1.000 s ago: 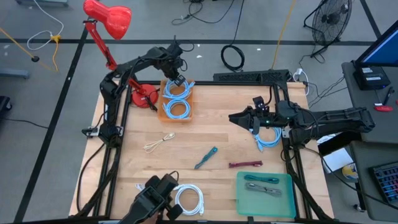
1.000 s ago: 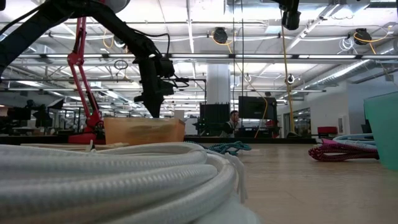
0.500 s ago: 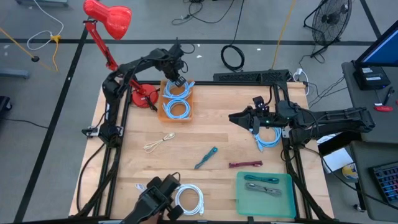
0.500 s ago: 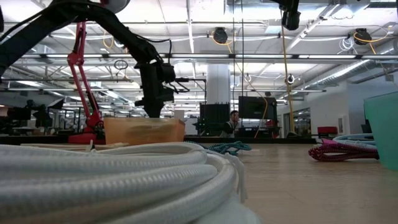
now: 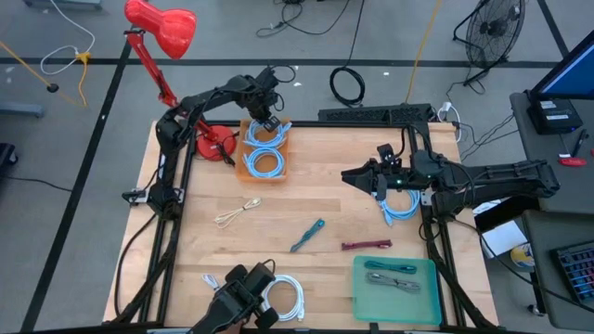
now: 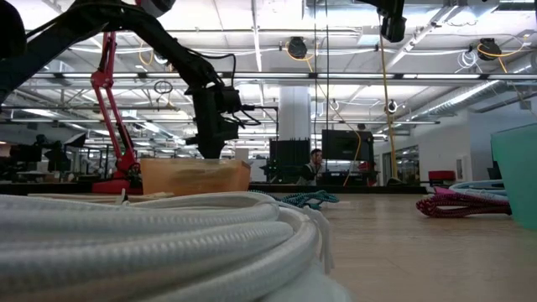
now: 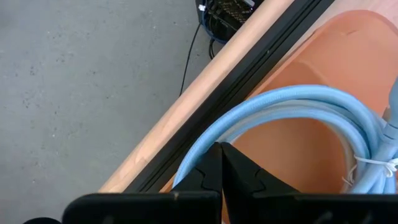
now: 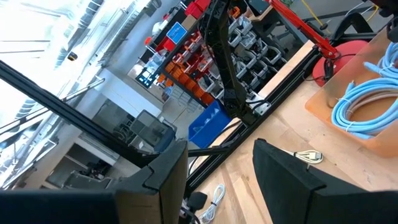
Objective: Pick & Place USB Port
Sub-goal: Put the left light blue wire cable into the the orange bin
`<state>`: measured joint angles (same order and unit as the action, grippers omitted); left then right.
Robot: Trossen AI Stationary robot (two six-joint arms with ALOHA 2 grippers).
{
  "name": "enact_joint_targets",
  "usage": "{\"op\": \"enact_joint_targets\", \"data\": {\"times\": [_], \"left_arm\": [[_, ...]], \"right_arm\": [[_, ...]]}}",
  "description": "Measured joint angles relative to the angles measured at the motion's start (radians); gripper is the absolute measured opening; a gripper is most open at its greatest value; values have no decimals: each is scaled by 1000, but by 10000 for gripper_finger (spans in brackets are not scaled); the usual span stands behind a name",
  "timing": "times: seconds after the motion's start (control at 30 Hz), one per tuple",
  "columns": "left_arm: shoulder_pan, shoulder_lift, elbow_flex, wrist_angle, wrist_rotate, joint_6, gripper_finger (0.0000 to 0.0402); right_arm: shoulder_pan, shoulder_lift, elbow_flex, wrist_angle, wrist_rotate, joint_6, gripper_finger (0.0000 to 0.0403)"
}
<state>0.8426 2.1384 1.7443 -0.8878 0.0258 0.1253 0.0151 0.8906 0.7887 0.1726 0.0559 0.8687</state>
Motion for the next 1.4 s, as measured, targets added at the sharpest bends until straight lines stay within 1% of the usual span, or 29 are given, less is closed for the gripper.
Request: {"op": "enact_joint_targets", "data": {"times": [0.33,0.63,0.77,0.9,1.0,1.2,1.27,1.4], "left_arm": [[0,0,0,-32,23,-6,0],[4,-64,-4,-60,88,-26,0],[4,-90,-5,-67,81,-26,0],[5,-119,-3,-34,14,-24,0],[28,-121,-3,-28,1,-25,0],[60,-107,-3,-27,-8,-26,0],[67,-105,-3,1,-8,-31,0],[82,-97,-2,0,5,-34,0]], "right_arm": [[0,0,0,-2,0,-5,171],[0,0,0,-2,0,-3,171],[0,0,0,0,0,-2,171],[0,0,0,2,0,-2,171],[0,0,0,2,0,-2,171],[0,0,0,2,11,2,171],[0,0,0,2,23,2,171],[0,0,0,2,25,2,171]]}}
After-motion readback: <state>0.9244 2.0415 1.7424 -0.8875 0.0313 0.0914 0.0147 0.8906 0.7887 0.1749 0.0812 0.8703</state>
